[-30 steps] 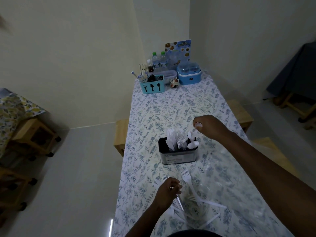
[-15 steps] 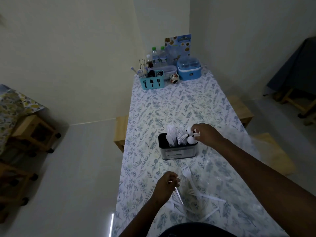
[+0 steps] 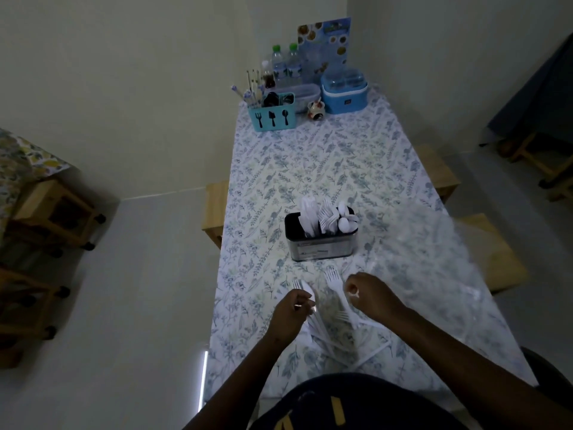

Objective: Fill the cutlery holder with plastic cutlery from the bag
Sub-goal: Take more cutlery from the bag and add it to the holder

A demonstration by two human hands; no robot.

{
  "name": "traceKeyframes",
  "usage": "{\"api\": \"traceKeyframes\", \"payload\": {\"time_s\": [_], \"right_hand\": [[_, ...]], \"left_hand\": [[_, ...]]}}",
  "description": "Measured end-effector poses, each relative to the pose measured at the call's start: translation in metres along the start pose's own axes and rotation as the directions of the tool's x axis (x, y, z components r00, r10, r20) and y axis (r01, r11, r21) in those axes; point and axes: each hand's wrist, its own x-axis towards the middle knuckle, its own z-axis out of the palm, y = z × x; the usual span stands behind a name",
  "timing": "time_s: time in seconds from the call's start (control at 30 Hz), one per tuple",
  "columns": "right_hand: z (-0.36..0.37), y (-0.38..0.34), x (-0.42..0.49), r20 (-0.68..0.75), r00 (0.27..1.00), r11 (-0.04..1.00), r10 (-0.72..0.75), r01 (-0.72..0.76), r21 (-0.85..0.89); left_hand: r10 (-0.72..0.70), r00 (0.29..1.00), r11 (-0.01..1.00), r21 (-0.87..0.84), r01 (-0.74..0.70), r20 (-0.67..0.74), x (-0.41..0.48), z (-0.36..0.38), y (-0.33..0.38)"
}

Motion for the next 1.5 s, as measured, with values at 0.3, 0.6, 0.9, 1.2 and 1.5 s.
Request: {"api": "traceKeyframes", "payload": {"time_s": [0.3,0.6,0.9,1.2,1.5], "right_hand": [[0.044,0.025,-0.026,0.159,0.983,0.983,0.088,-0.060,-0.175],[0.052,0.029,-0.027,0.126,0.983,0.981,0.130,-0.109,-0.163],[0.039,0.011,-0.025,-0.058,0.969,0.951,0.241,-0.223,0.215],[0.008,-0.027,-0.011,0.095,0.938,0.562,0.334,-0.279,0.779],[0.023,-0.023,0.006,0.075,0.885,0.550,0.460,-0.350,0.758]], "left_hand": [[-0.020,0.999,1.000,0.022,0.019,0.035,-0.006,0.000,-0.009],[-0.014,0.997,0.998,0.068,0.008,0.079,-0.001,0.001,-0.010],[-0.017,0.993,0.995,0.097,0.006,0.116,0.003,0.007,-0.007],[-0.118,0.956,0.990,-0.044,0.135,0.270,-0.001,0.012,0.012],[-0.128,0.975,0.981,-0.122,0.152,0.180,0.002,0.005,0.010]]}}
